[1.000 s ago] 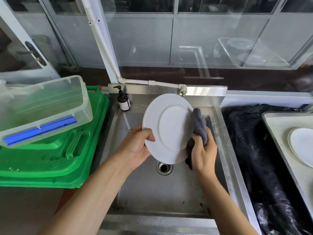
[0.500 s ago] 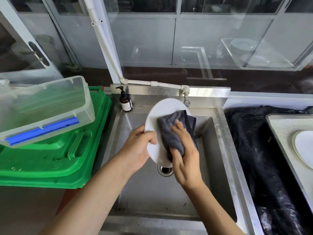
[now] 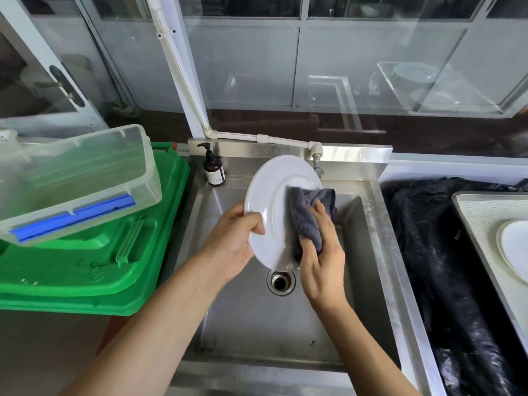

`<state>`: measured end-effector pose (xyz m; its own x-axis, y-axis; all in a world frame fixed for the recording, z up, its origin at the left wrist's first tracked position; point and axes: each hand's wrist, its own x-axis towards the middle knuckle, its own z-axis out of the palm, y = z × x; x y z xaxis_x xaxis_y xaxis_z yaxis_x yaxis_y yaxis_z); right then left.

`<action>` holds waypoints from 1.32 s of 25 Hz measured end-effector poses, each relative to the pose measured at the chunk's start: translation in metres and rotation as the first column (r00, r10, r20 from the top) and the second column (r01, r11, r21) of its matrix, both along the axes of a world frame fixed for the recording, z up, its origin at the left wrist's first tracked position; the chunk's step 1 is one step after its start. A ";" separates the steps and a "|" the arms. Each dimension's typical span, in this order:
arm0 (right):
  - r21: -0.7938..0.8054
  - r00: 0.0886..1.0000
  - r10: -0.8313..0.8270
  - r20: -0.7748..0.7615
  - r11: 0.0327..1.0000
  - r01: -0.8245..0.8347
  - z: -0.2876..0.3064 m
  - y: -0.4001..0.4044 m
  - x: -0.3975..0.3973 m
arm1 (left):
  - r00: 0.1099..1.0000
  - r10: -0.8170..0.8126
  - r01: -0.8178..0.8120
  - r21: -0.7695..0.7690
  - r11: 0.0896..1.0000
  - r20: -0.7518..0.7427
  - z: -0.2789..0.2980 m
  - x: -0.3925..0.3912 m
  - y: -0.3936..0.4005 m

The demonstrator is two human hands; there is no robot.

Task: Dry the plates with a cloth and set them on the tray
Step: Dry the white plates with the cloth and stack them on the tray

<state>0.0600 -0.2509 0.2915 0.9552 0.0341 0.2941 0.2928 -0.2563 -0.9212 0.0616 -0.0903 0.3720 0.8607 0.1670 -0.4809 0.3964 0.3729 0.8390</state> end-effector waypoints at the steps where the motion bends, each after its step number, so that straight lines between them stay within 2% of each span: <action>1: -0.016 0.999 0.020 0.047 1.000 -0.020 0.004 0.004 0.000 | 1.000 -0.001 0.001 -0.006 1.000 0.019 0.000 0.002 -0.001; 4: -0.144 0.952 0.191 0.237 0.977 -0.160 0.004 0.008 -0.009 | 0.997 0.039 -0.037 -0.048 0.998 0.059 0.001 0.004 -0.005; 6: -0.084 0.980 0.056 0.190 0.996 -0.040 0.014 0.007 0.005 | 0.998 -0.006 0.007 -0.024 1.000 0.055 0.001 -0.001 -0.011; 8: -0.002 0.996 -0.086 0.039 0.996 0.086 0.034 0.011 0.023 | 0.997 -0.058 0.057 0.021 0.998 0.048 0.003 -0.006 -0.017; 9: -0.035 0.995 -0.056 0.083 0.998 0.059 0.044 0.012 0.031 | 0.996 -0.063 0.061 0.036 0.997 0.059 0.001 -0.007 -0.019; 10: -0.114 0.981 0.036 0.191 0.993 -0.014 0.049 0.013 0.035 | 0.996 -0.061 0.058 0.044 0.997 0.073 0.000 -0.006 -0.019; 12: -0.299 0.891 0.267 0.366 0.941 -0.159 0.050 0.013 0.041 | 0.992 -0.060 0.057 0.033 0.998 0.112 0.001 -0.004 -0.018; 13: -0.323 0.872 0.289 0.394 0.932 -0.163 0.049 0.010 0.046 | 0.991 -0.063 0.060 0.029 0.998 0.120 -0.001 -0.004 -0.016; 14: -0.280 0.896 0.234 0.378 0.951 -0.131 0.048 0.005 0.052 | 0.992 -0.058 0.055 0.030 0.998 0.110 -0.001 -0.004 -0.014; 16: -0.076 0.980 -0.014 0.200 0.997 0.029 0.047 -0.002 0.059 | 0.994 -0.067 0.064 0.031 0.997 0.085 0.001 -0.006 -0.012; 17: -0.020 0.991 -0.084 0.104 0.996 0.086 0.047 -0.002 0.057 | 0.994 -0.080 0.078 0.030 0.997 0.072 0.000 -0.006 -0.012; 18: -0.028 0.991 -0.092 0.098 0.995 0.095 0.048 0.001 0.053 | 0.995 -0.078 0.076 0.033 0.997 0.061 0.000 -0.006 -0.012; 19: -0.101 0.982 -0.036 0.185 0.993 0.055 0.047 0.005 0.048 | 0.995 -0.079 0.077 0.036 0.996 0.066 0.000 -0.006 -0.013; 21: -0.283 0.899 0.206 0.387 0.954 -0.097 0.044 0.009 0.043 | 0.991 -0.089 0.086 0.039 0.996 0.098 0.001 -0.005 -0.016; 22: -0.323 0.869 0.262 0.420 0.938 -0.127 0.045 0.008 0.048 | 0.991 -0.093 0.090 0.038 0.995 0.099 0.002 -0.005 -0.016; 23: -0.297 0.889 0.227 0.399 0.949 -0.109 0.047 0.007 0.051 | 0.991 -0.096 0.094 0.036 0.995 0.092 0.003 -0.006 -0.017; 24: -0.216 0.940 0.114 0.321 0.975 -0.044 0.049 0.004 0.054 | 0.992 -0.094 0.092 0.035 0.995 0.079 0.003 -0.006 -0.016; 26: -0.025 0.990 -0.119 0.080 0.992 0.121 0.052 0.001 0.055 | 0.994 -0.092 0.091 0.035 0.995 0.055 0.002 -0.007 -0.015; 27: -0.011 0.987 -0.150 0.051 0.988 0.151 0.052 -0.002 0.054 | 0.994 -0.092 0.090 0.029 0.996 0.052 0.003 -0.008 -0.014; 28: -0.054 0.988 -0.120 0.096 0.991 0.125 0.050 -0.007 0.052 | 0.995 -0.089 0.088 0.021 0.996 0.046 0.004 -0.010 -0.012; 30: -0.154 0.977 0.023 0.212 0.988 0.011 0.046 -0.022 0.057 | 0.995 -0.088 0.089 -0.019 0.996 0.048 0.004 -0.009 -0.008; 31: -0.146 0.977 0.025 0.211 0.989 0.006 0.045 -0.029 0.063 | 0.995 -0.090 0.092 -0.048 0.995 0.053 0.005 -0.009 -0.006; 33: -0.044 0.990 -0.111 0.087 0.992 0.115 0.043 -0.039 0.066 | 0.996 -0.066 0.072 -0.090 0.993 0.065 0.008 -0.006 -0.003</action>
<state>0.1259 -0.2898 0.3343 0.9258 -0.0561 0.3739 0.3350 -0.3365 -0.8801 0.0551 -0.0932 0.3797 0.8973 0.0635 -0.4367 0.3720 0.4236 0.8260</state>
